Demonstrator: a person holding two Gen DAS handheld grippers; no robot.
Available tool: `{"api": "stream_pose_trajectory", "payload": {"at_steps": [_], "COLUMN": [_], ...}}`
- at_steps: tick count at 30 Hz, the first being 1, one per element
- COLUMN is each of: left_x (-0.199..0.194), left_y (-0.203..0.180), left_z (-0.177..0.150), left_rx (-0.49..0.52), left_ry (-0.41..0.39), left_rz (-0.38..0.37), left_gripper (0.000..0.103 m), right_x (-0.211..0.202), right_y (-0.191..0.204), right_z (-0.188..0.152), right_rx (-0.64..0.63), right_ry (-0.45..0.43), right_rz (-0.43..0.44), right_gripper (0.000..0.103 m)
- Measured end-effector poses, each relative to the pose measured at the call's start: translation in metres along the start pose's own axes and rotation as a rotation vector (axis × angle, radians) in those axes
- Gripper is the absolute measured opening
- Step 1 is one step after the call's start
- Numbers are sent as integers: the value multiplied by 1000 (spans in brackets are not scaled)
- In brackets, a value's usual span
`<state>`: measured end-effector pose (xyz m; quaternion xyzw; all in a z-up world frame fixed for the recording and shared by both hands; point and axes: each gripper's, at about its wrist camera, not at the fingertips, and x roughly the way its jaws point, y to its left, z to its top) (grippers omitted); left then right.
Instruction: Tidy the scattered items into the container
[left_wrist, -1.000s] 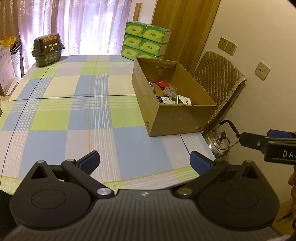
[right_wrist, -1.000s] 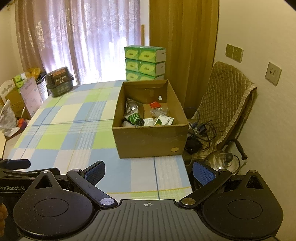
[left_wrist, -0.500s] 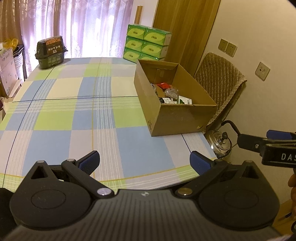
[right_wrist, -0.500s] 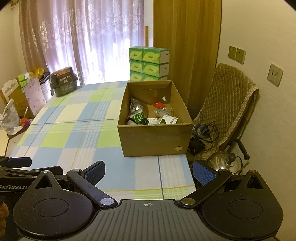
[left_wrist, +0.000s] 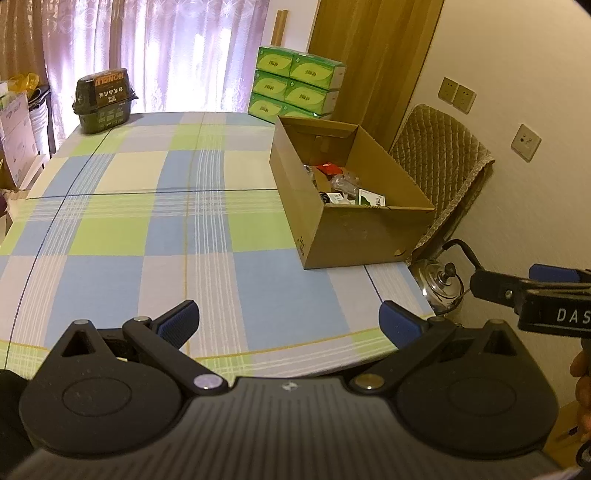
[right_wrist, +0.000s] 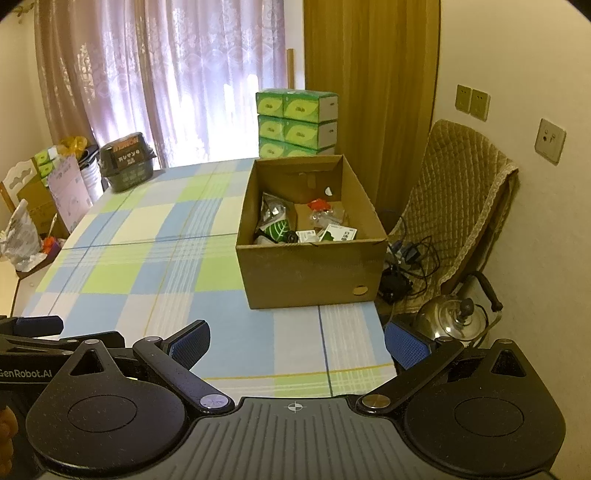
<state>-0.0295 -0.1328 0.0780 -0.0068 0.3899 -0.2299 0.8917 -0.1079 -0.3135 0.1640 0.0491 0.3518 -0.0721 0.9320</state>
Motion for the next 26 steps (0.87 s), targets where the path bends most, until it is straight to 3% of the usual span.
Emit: {"api": "stream_pose_trajectory", "payload": {"at_steps": [26], "left_x": [7], "left_y": [6], "left_z": [-5], "left_rx": [-5], "left_ry": [-7], "left_rz": [1], "left_gripper": [102], "right_x": [9], "right_y": [2], "right_z": [-6], "right_rx": [1], "right_ry": [17], "right_rz": [2], "right_gripper": [103]}}
